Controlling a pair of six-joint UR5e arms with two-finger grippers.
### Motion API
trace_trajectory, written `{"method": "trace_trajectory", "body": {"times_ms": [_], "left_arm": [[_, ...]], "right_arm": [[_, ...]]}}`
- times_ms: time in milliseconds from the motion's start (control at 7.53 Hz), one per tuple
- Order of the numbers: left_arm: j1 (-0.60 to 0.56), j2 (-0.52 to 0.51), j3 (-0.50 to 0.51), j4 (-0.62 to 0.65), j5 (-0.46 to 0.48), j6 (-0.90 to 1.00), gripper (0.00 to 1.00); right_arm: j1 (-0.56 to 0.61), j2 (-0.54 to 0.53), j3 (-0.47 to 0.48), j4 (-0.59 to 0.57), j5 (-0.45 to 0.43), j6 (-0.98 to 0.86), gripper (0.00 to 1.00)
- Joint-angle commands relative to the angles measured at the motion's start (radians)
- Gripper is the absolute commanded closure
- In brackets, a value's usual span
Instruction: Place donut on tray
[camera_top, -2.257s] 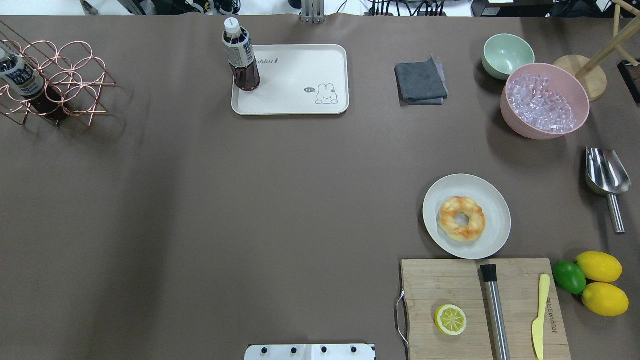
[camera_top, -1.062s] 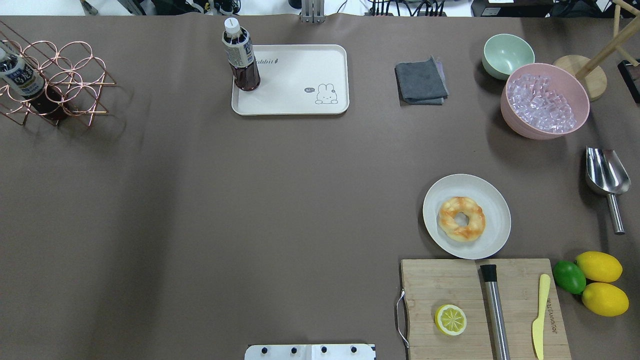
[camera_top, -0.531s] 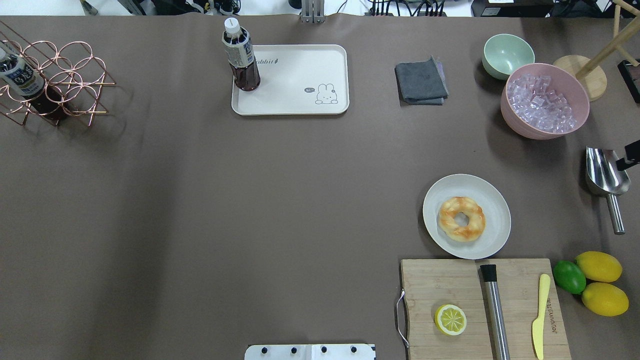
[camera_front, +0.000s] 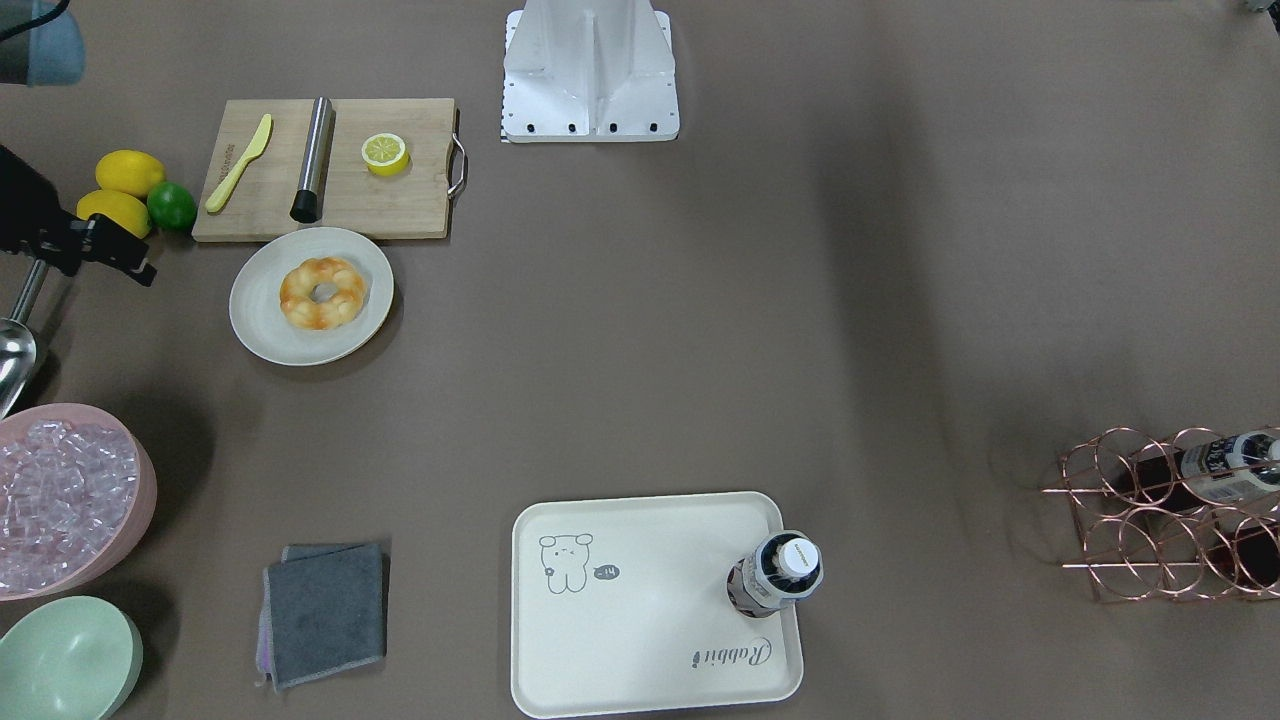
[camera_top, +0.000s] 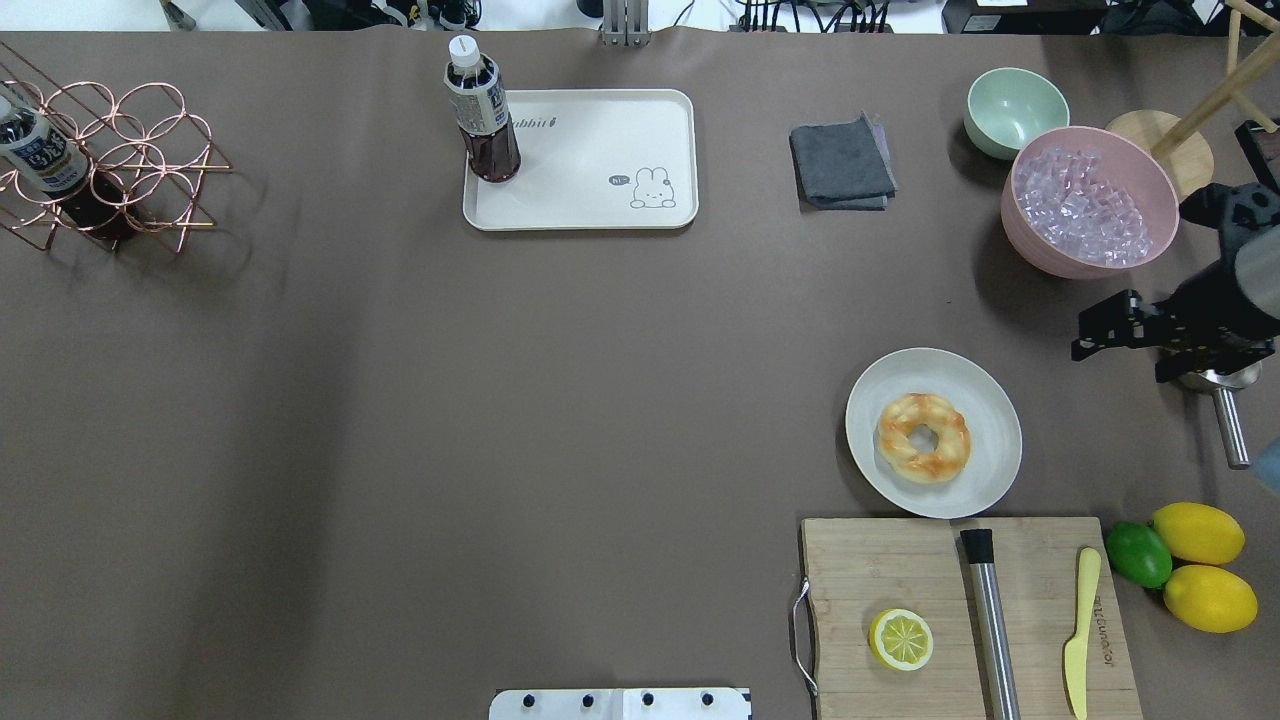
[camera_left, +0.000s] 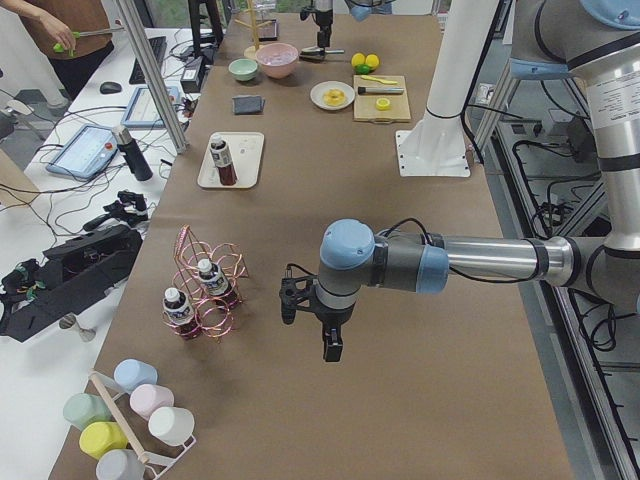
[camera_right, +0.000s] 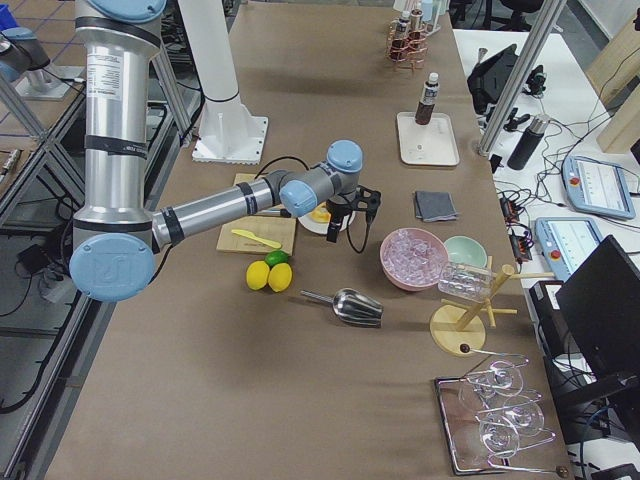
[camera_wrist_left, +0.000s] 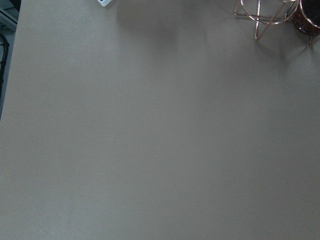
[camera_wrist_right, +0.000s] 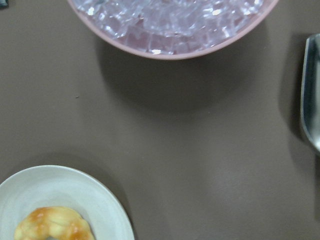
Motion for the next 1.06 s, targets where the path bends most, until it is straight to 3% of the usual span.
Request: {"method": "trace_trajectory", "body": {"times_ms": [0,531,929], "left_arm": [[0.0,-0.002,0.003,0.0,0.001,0.0,0.02],[0.0,-0.001,0.001,0.0,0.001,0.0,0.02],[0.0,-0.001,0.0,0.0,0.001,0.0,0.02]], "right_arm": [[-0.161,0.05,-0.022,0.038,-0.095,0.206,0.06],[-0.259,0.049,-0.066,0.06,-0.194,0.267,0.09],[-0.293,0.049,-0.157,0.23,-0.215,0.342,0.12]]}}
